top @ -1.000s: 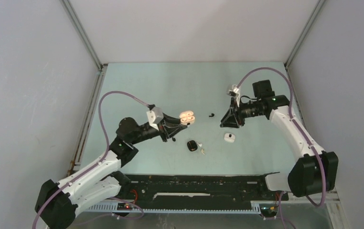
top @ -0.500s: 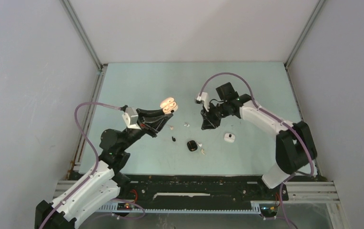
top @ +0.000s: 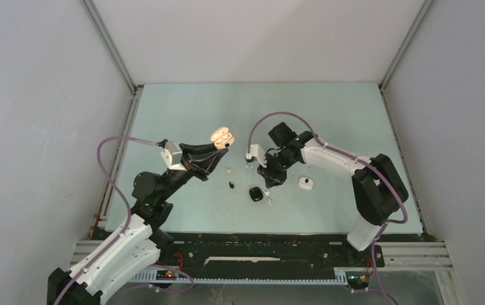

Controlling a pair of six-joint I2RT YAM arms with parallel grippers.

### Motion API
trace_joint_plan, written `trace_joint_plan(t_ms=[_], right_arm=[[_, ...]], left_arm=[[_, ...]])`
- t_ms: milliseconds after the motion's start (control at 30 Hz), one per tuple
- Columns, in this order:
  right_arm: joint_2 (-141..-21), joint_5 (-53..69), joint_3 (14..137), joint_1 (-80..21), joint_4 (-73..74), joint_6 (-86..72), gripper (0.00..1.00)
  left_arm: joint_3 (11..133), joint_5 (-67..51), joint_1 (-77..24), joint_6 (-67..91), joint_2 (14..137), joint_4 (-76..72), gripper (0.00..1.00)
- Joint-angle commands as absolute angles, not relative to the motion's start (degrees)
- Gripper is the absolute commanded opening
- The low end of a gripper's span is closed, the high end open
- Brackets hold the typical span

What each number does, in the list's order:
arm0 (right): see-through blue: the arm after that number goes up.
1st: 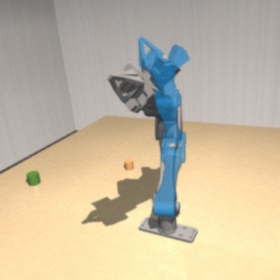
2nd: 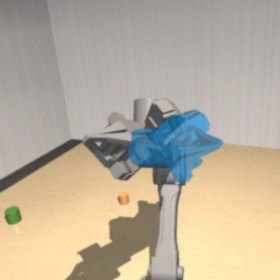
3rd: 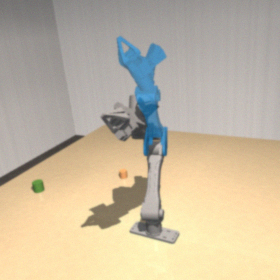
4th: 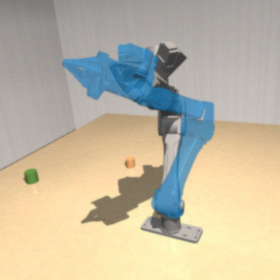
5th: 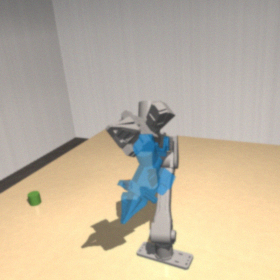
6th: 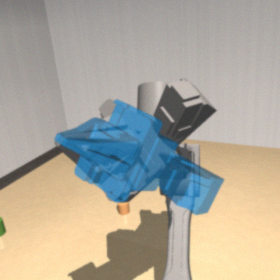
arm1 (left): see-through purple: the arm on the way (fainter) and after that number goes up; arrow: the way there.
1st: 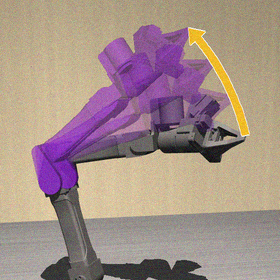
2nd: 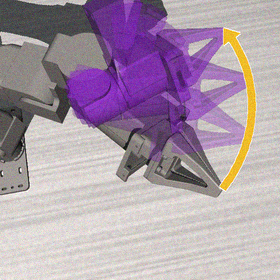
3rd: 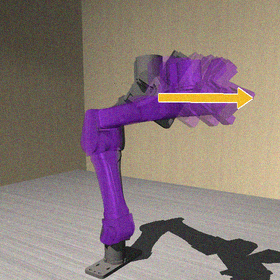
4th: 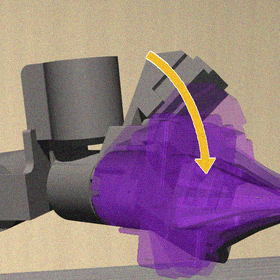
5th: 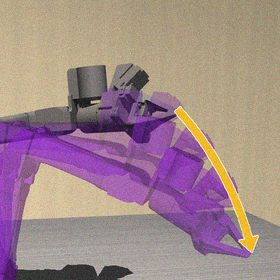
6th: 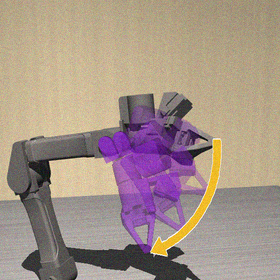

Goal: Insert the wireless bluetooth earbuds into the charging case
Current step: Pick up the right earbud from the corner of the board.

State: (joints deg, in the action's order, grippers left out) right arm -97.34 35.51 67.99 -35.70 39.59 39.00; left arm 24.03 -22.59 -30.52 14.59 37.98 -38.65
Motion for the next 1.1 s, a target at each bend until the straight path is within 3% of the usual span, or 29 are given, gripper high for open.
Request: trace_joint_plan(t_ms=[0,167,400,700,1067], right_arm=[[-100.42,26.54,70.00,-39.96,43.32,37.23,0.28],[-100.94,25.46,70.14,-40.86,44.21,32.12,0.34],[-100.73,26.80,69.64,-41.53,44.29,33.78,0.31],[-97.23,29.46,63.46,-41.25,40.34,50.66,0.30],[-98.63,29.18,65.19,-43.80,43.32,44.52,0.31]], left_arm=[[24.25,-21.76,-29.97,14.95,38.04,-40.71,0.00],[24.35,-21.63,-29.88,14.85,38.47,-40.44,0.00],[24.43,-21.79,-29.71,15.03,38.84,-40.51,0.00],[24.43,-21.89,-29.70,15.37,39.02,-40.52,0.00],[24.40,-21.83,-29.67,15.64,39.20,-40.61,0.01]])
